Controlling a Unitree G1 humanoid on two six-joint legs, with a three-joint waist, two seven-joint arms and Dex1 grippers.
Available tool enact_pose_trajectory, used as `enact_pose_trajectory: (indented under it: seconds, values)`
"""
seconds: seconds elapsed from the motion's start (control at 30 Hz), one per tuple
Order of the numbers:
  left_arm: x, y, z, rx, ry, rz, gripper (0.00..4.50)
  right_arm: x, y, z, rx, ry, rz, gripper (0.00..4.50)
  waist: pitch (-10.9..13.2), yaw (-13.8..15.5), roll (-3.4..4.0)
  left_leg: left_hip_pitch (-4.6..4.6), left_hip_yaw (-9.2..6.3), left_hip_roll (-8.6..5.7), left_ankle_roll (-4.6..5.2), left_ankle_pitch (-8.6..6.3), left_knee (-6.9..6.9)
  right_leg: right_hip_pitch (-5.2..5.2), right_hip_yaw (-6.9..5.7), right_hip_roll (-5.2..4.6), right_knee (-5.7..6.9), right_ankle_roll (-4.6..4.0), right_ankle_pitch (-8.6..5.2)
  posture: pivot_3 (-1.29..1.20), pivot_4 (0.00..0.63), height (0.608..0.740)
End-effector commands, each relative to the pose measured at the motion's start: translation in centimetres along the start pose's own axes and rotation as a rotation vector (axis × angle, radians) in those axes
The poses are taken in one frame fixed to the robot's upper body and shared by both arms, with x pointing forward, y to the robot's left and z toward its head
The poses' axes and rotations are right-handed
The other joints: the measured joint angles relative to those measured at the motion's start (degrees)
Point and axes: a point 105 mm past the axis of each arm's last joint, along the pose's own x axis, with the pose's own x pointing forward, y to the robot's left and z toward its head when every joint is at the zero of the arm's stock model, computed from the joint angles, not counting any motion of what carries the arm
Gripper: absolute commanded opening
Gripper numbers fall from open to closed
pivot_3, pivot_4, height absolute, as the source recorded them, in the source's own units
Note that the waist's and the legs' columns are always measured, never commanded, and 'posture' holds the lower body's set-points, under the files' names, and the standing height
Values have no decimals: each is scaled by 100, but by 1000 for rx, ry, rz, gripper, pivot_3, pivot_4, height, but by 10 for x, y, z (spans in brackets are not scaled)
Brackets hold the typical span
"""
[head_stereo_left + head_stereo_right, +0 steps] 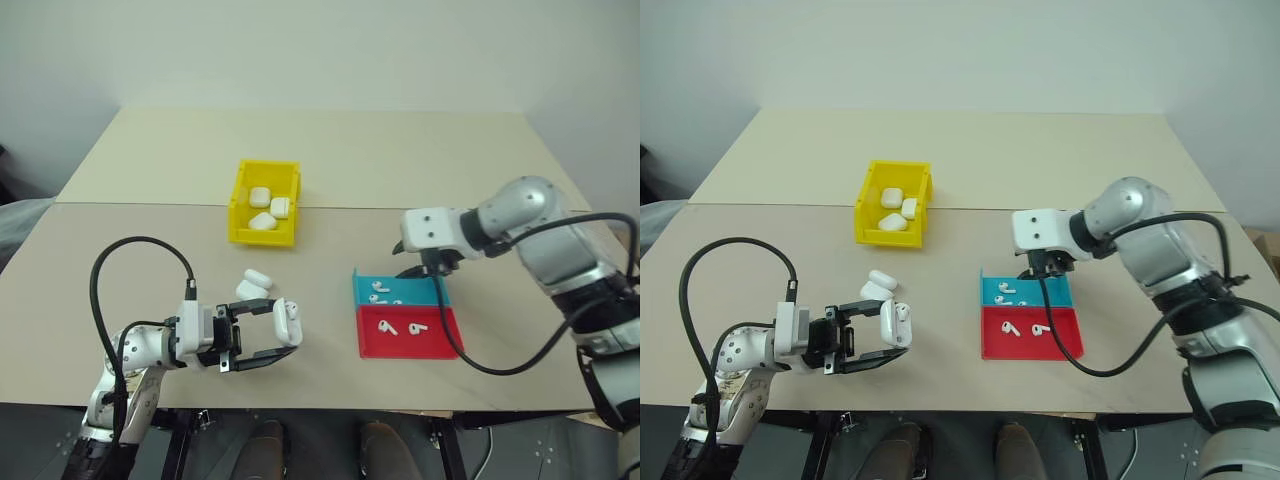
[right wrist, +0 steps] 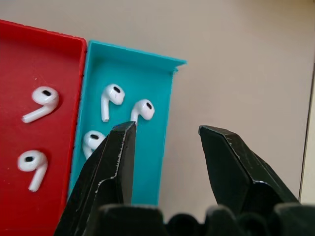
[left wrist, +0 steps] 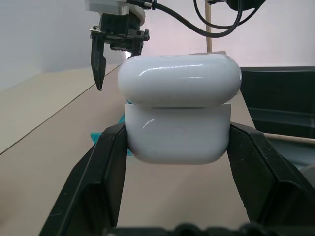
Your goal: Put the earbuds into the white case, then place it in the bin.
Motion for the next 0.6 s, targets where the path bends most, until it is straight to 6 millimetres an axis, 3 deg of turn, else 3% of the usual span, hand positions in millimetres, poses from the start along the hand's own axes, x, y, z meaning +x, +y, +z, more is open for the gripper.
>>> enact_pose_trajectory:
  seconds: [0.03,0.6]
  values:
    - [4,-3,9,46,-24,4,2768,8,-4,-1,-44,89,17,2483,0,21,0,-2,-2,0,0,0,0,-1,-2,-1,0,0,0,0,150,740]
    - [12,-7,7,50,-32,36,2768,31,3,1,-95,142,57,2483,0,9,1,0,-35,-7,-1,1,0,-3,-13,-2,10,-4,5,0,150,740]
